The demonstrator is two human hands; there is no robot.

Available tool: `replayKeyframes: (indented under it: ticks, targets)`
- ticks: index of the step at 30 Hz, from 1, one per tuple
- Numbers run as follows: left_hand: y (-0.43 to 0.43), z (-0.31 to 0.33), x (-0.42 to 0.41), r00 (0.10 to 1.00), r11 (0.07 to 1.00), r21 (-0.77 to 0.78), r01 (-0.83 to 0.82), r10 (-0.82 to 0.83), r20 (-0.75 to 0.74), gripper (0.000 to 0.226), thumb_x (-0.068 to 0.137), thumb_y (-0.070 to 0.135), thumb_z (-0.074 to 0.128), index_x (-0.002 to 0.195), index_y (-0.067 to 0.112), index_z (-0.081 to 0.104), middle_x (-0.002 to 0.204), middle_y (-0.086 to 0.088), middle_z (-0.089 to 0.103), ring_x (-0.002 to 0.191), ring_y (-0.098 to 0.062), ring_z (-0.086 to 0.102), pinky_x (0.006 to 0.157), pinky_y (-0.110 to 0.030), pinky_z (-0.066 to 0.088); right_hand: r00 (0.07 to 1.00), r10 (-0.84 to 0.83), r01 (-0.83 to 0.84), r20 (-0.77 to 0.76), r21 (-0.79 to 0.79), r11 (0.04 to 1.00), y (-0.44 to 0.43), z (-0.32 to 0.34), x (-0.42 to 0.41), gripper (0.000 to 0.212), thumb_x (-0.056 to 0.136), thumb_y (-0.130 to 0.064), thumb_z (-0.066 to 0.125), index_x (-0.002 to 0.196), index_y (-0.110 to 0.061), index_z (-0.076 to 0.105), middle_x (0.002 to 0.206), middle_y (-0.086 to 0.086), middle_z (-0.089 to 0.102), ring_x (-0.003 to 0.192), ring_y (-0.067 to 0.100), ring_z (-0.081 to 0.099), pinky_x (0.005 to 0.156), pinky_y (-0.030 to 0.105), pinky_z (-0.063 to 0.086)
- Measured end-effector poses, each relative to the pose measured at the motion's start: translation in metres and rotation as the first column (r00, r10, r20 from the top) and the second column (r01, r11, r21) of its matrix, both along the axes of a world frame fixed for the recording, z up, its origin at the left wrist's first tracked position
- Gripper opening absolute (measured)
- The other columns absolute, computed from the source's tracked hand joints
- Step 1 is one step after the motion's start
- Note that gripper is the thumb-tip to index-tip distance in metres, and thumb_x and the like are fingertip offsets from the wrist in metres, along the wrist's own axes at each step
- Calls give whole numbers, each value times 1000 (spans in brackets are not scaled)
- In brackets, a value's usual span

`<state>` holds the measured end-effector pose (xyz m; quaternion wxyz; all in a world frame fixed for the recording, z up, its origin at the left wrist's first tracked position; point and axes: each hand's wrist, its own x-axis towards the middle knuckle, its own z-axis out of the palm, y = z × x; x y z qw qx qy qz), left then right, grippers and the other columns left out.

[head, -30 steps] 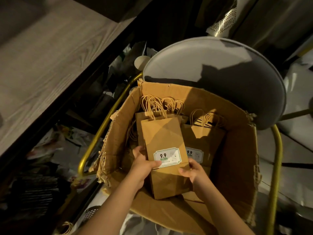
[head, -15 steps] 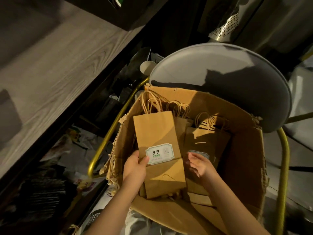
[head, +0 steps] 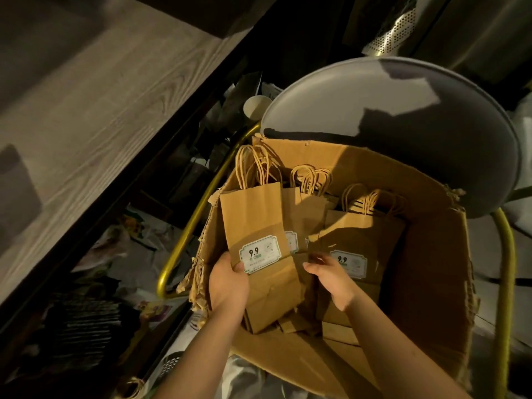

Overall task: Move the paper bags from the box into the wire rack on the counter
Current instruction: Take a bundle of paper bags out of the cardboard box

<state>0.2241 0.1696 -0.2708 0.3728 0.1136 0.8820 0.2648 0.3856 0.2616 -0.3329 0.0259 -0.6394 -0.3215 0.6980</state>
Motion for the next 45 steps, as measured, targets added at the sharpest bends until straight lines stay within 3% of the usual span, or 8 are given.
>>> replayKeyframes:
  ticks: [6,12,20,23,27,30,39,45]
  targets:
    - [-4,0,-4,1000,1000,-10,9,-9,5,29,95,9,43,118,17,59,116,-4,64,109,-26,57,87,-33,45,996,39,-40,76,11,999,-5,-8,-17,31,91,-9,64,121,-13,60,94,-3,64,83,11,59,64,23,44]
    - [-6,1,-4,1000,1000,-25,13,-13,-2,29,94,7,46,118,18,58,114,-1,65,107,-25,59,83,-31,46,991,-95,86,89,99,991,-7,-15,-30,46,88,-3,65,130,-17,51,122,3,61,110,19,57,93,33,46]
    - [-7,1,-5,1000,1000,5,23,-24,14,27,95,10,50,120,19,57,98,9,59,90,-11,53,78,-28,44,998,-40,37,44,58,998,-4,-13,-34,21,92,-11,62,113,-18,61,98,-5,62,90,12,51,88,32,38]
    - [-7,0,-4,999,1000,8,9,-9,38,26,95,12,52,119,20,58,110,3,65,105,-20,59,88,-33,50,990,-98,81,104,152,985,-3,-13,-30,21,96,-12,56,113,-23,58,113,1,63,100,16,55,91,35,43]
    - [-5,-1,-4,994,999,33,-42,38,107,21,92,19,59,111,29,59,111,3,66,106,-21,60,92,-43,52,945,-282,197,166,399,896,-4,3,-17,37,102,-16,44,138,-21,44,116,-4,55,116,20,54,89,33,46]
    - [-4,-3,-3,979,993,60,-103,90,181,17,88,26,65,100,35,58,106,3,68,99,-21,63,88,-45,54,938,-319,179,135,598,781,0,23,-3,29,102,-12,41,128,-21,50,103,-13,56,107,12,56,77,22,43]
    - [2,6,8,951,979,142,-148,101,292,31,97,10,47,122,27,55,112,2,67,103,-18,62,93,-43,51,868,-496,341,-6,734,587,26,77,38,32,99,-14,47,126,-29,57,114,-11,64,105,8,62,89,36,53]
    - [-2,12,14,943,974,210,-86,12,333,25,97,16,50,108,38,54,113,6,65,104,-14,61,95,-44,50,942,-331,297,-60,606,738,23,76,43,38,98,-14,51,135,-24,51,121,-10,59,107,6,57,81,23,46]
